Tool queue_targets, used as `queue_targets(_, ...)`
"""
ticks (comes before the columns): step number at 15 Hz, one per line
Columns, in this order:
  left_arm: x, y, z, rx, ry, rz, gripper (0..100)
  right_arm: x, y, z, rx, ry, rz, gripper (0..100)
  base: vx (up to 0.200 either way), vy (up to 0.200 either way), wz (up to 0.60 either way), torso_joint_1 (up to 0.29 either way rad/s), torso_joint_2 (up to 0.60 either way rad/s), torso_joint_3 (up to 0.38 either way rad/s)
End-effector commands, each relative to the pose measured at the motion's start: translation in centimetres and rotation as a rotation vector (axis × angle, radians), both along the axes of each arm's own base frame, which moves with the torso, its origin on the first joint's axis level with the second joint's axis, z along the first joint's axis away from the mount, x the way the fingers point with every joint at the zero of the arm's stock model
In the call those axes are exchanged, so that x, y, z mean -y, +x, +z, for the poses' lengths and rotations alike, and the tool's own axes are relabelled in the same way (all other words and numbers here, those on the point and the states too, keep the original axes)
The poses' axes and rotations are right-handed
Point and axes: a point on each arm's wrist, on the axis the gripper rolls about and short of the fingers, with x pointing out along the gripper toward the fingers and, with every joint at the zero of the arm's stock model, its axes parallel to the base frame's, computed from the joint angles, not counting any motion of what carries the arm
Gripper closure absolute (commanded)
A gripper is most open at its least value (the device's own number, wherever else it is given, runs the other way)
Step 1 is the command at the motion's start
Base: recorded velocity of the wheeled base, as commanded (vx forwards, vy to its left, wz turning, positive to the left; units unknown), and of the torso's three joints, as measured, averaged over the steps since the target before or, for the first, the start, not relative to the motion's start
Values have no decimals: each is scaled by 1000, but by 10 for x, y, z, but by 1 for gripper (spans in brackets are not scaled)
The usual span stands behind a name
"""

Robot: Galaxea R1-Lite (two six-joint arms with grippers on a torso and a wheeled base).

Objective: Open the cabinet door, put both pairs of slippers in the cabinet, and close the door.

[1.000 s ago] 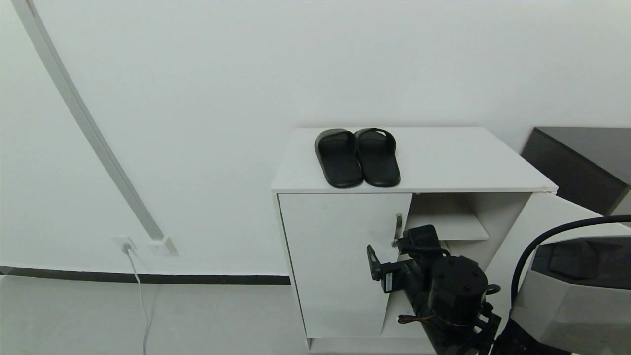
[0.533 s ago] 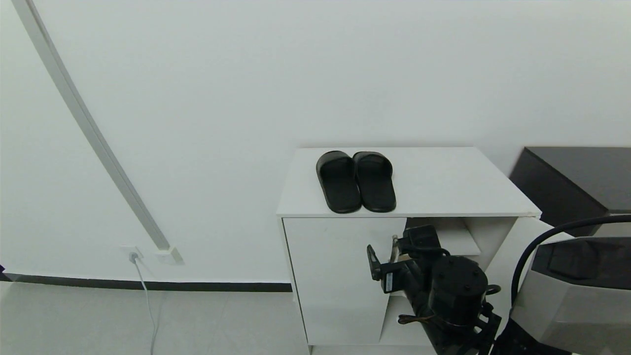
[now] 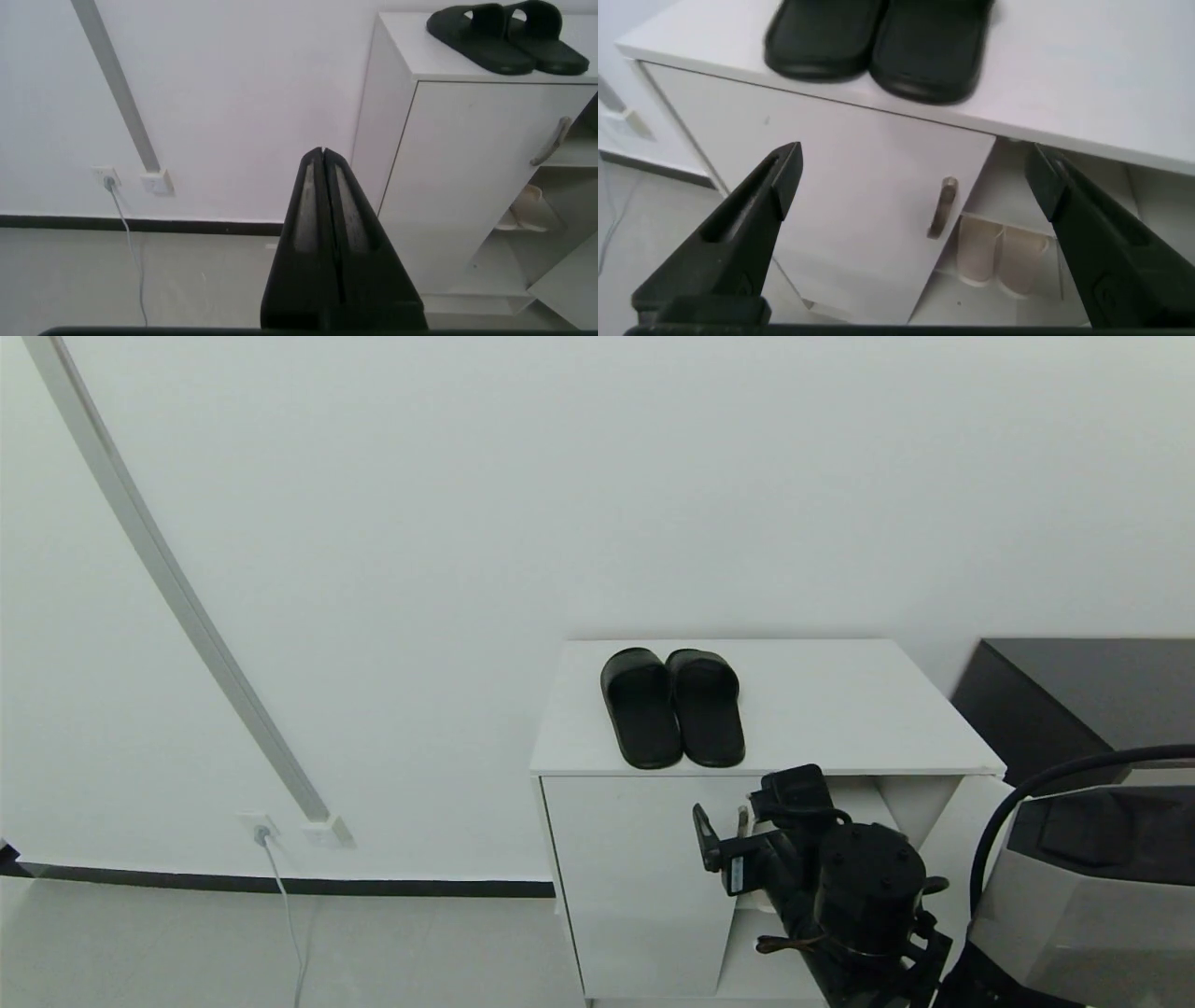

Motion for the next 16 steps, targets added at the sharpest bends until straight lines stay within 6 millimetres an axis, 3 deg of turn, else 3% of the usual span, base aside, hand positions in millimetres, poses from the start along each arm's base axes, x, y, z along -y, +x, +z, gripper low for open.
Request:
queue_targets(1,0,0,0,-2,0,1,100,2,1,-2,-5,-4,8,0,0,0,0,46,-95,-56)
queue_targets(6,0,0,0,-2,0,1,100,-6,13,10,57,-6,8,0,0,0,0,0,0,0)
queue_targets(8,0,0,0,-2,0,1,100,-7,29,34,87,14,-20,0,0,0,0,0,0,0)
queue_targets(11,0,0,0,-2,0,1,100,-13,34,68,23,-17,-13,0,0,0,0,0,0,0)
queue_targets(16,0,0,0,-3,0,1,100,-27,47,87,-85,33,-19,0,0,0,0,0,0,0)
